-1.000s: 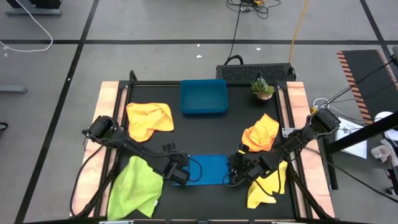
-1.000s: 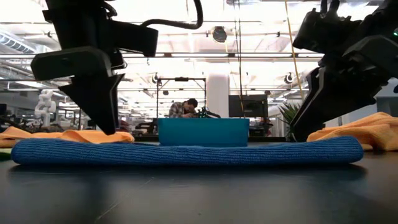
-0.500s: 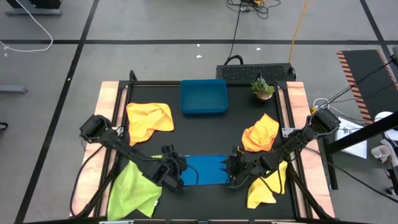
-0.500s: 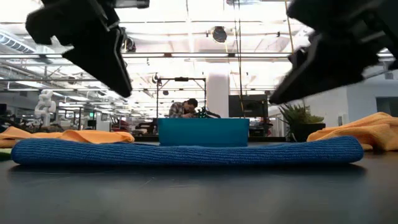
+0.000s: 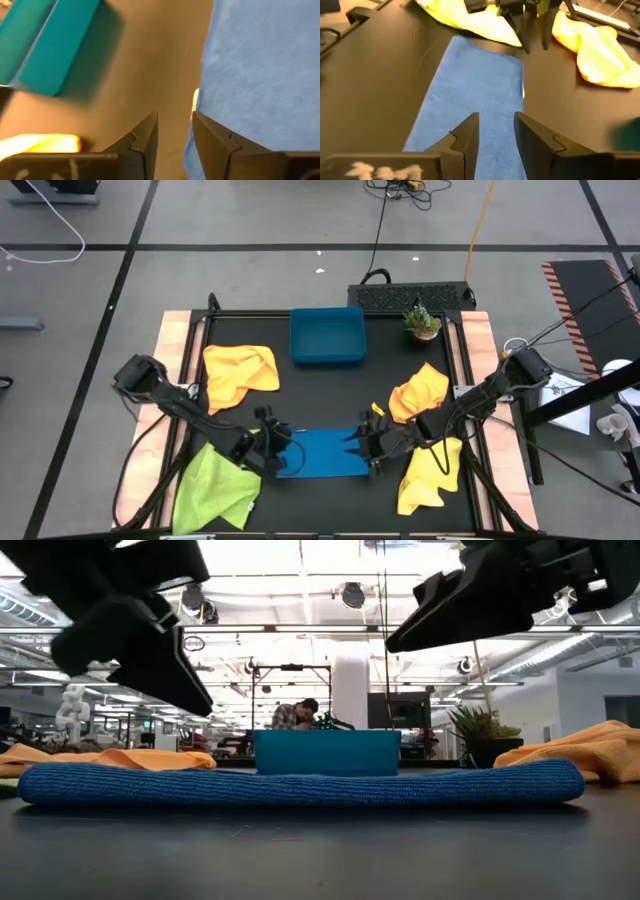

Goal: Fold microfiber towels
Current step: Fold the blue microfiber cloth

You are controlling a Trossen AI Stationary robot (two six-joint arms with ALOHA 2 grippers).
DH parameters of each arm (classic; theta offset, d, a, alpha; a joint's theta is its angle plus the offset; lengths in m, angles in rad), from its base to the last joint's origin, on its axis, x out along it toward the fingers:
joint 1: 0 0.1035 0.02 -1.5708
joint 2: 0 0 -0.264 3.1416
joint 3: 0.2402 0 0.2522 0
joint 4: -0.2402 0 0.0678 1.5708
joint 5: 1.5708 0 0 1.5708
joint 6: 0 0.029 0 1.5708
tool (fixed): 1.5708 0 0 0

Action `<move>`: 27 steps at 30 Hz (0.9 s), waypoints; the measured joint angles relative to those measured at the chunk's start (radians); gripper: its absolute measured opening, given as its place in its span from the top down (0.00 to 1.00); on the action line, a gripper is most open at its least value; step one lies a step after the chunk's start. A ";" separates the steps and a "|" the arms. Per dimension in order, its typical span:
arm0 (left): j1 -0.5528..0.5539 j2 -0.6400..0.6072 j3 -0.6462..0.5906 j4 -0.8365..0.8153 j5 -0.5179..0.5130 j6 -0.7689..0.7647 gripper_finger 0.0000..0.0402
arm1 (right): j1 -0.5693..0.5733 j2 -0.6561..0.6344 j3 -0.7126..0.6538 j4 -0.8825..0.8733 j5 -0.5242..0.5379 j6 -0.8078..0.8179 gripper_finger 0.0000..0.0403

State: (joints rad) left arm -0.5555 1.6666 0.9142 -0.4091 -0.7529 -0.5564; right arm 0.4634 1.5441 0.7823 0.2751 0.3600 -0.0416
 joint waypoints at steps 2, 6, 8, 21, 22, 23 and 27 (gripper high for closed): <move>-0.008 -0.035 -0.076 0.152 -0.001 0.036 0.73 | 0.000 -0.002 -0.018 0.031 -0.014 -0.009 0.71; -0.012 -0.072 -0.206 0.447 0.001 0.117 0.75 | 0.000 -0.001 -0.097 0.143 -0.071 -0.048 0.71; -0.009 -0.080 -0.251 0.573 0.009 0.157 0.76 | -0.001 -0.001 -0.144 0.219 -0.081 -0.069 0.71; 0.068 -0.079 -0.300 0.755 0.051 0.246 0.75 | -0.100 -0.001 -0.453 0.663 -0.045 -0.063 0.71; 0.082 -0.079 -0.300 0.755 0.062 0.248 0.75 | -0.114 -0.001 -0.471 0.689 -0.046 -0.050 0.71; 0.097 -0.079 -0.300 0.756 0.076 0.248 0.75 | -0.126 -0.001 -0.488 0.714 -0.046 -0.041 0.71; 0.164 -0.080 -0.300 0.756 0.141 0.269 0.75 | -0.177 -0.001 -0.538 0.782 -0.048 -0.036 0.71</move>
State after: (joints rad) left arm -0.3918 1.5870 0.6140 0.3465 -0.6114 -0.2873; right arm 0.2867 1.5429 0.2438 1.0574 0.3123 -0.0778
